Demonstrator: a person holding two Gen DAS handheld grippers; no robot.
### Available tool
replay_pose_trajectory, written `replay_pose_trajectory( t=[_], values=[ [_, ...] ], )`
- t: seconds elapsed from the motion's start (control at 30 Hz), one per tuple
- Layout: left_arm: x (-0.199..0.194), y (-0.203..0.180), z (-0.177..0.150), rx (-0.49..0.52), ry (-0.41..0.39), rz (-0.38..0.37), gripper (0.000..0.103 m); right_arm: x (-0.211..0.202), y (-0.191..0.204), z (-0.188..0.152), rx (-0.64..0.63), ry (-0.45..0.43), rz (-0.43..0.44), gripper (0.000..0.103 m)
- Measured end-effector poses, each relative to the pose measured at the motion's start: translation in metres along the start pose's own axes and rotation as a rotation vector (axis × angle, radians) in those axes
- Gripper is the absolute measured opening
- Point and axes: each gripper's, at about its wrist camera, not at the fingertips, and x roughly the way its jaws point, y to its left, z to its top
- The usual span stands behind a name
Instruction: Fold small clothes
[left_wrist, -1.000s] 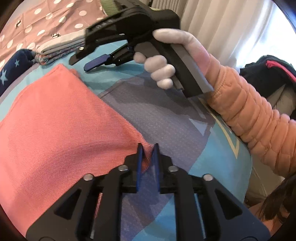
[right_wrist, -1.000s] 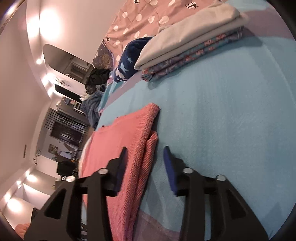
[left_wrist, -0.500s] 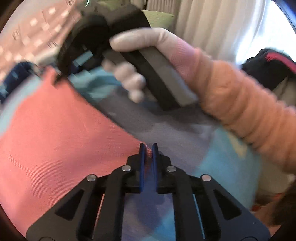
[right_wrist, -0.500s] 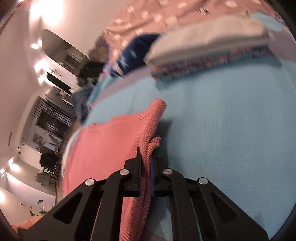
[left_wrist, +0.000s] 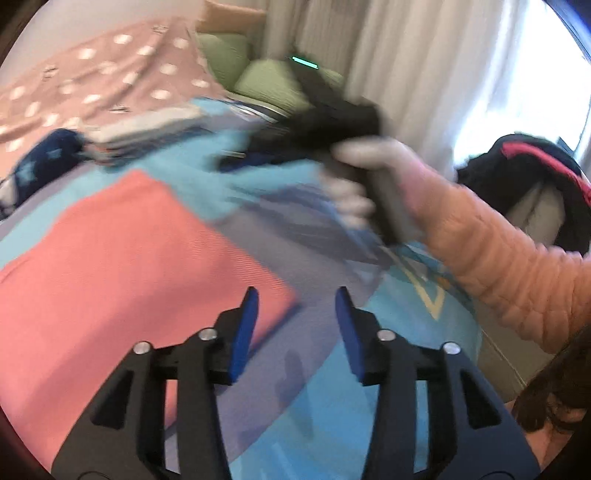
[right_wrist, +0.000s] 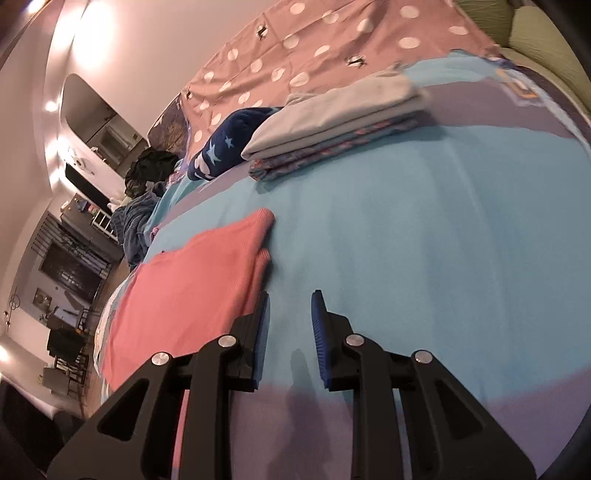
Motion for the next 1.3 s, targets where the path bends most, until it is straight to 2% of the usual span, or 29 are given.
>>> replay_pose_trajectory(
  t=[0.03,0.1,0.13,0.27,0.4,0.53,0.67,0.83,0.9,0.97,1.03,1.13,1.23,1.3],
  values=[
    [-0.012,0.014,-0.005,-0.042,-0.024,0.037,0.055,-0.001,0.005,-0.002,-0.009,-0.006,-0.02,0.023],
    [-0.034,0.039,-0.02,-0.138,-0.064,0.096,0.059,-0.01,0.02,-0.012,-0.046,-0.019,-0.065,0.024],
    [-0.038,0.058,-0.019,-0.18,-0.074,0.114,0.059,-0.009,0.033,-0.015,-0.068,-0.018,-0.072,0.025],
    [-0.085,0.11,-0.058,-0.37,-0.134,0.226,0.059,-0.009,0.084,-0.025,-0.179,-0.012,-0.087,0.033],
    [-0.149,0.147,-0.112,-0.493,-0.209,0.349,0.059,0.009,0.146,-0.029,-0.281,0.01,-0.051,0.039],
    [-0.195,0.181,-0.164,-0.618,-0.27,0.387,0.059,0.037,0.201,-0.035,-0.366,0.053,-0.029,0.042],
    [-0.21,0.203,-0.208,-0.716,-0.321,0.322,0.059,0.075,0.258,-0.039,-0.433,0.112,-0.009,0.044],
    [-0.198,0.21,-0.226,-0.711,-0.329,0.195,0.059,0.114,0.318,-0.046,-0.5,0.177,-0.009,0.044],
    [-0.195,0.214,-0.229,-0.692,-0.325,0.169,0.058,0.132,0.342,-0.047,-0.533,0.205,-0.025,0.044],
    [-0.192,0.217,-0.228,-0.67,-0.336,0.133,0.057,0.147,0.36,-0.048,-0.566,0.228,-0.035,0.047],
    [-0.191,0.221,-0.223,-0.638,-0.352,0.101,0.05,0.165,0.38,-0.05,-0.606,0.254,-0.054,0.05],
    [-0.191,0.229,-0.213,-0.572,-0.36,0.057,0.049,0.182,0.399,-0.051,-0.629,0.284,-0.06,0.05],
    [-0.183,0.237,-0.201,-0.502,-0.326,-0.042,0.049,0.196,0.411,-0.048,-0.645,0.309,-0.075,0.05],
    [-0.174,0.242,-0.193,-0.466,-0.282,-0.064,0.051,0.202,0.415,-0.047,-0.653,0.316,-0.093,0.05]
  ],
)
